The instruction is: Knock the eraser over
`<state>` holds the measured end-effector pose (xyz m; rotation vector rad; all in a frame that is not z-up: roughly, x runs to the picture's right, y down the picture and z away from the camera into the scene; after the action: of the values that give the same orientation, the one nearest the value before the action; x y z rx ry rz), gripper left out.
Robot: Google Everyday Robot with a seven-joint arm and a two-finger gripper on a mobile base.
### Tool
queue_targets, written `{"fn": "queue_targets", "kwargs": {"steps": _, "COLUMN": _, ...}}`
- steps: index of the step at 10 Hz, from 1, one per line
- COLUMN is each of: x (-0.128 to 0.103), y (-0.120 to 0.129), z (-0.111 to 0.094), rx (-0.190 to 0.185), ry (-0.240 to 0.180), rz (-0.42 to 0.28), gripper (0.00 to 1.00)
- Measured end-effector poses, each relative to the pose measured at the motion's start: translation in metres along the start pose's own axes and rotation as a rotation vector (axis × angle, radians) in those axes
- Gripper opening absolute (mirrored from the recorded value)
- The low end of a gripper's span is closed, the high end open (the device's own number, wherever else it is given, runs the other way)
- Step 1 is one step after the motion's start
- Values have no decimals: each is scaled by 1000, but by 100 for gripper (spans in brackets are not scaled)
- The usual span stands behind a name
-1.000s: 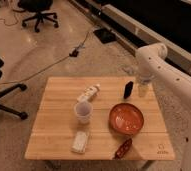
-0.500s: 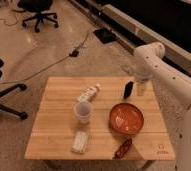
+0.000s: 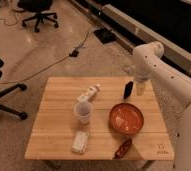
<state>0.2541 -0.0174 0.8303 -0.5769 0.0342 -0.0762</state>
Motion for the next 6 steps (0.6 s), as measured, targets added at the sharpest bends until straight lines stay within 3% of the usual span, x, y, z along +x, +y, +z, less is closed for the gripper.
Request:
{"fn": "queue_targets", "kwargs": {"steps": 3, "x": 3, "y": 1, "z": 2, "rx": -11, "ry": 0, "rz": 0, "gripper": 65}}
{"fn": "queue_targets", "kwargs": {"steps": 6, "x": 13, "y": 7, "z": 19, "rx": -73, "ry": 7, "rz": -17, "gripper": 65}}
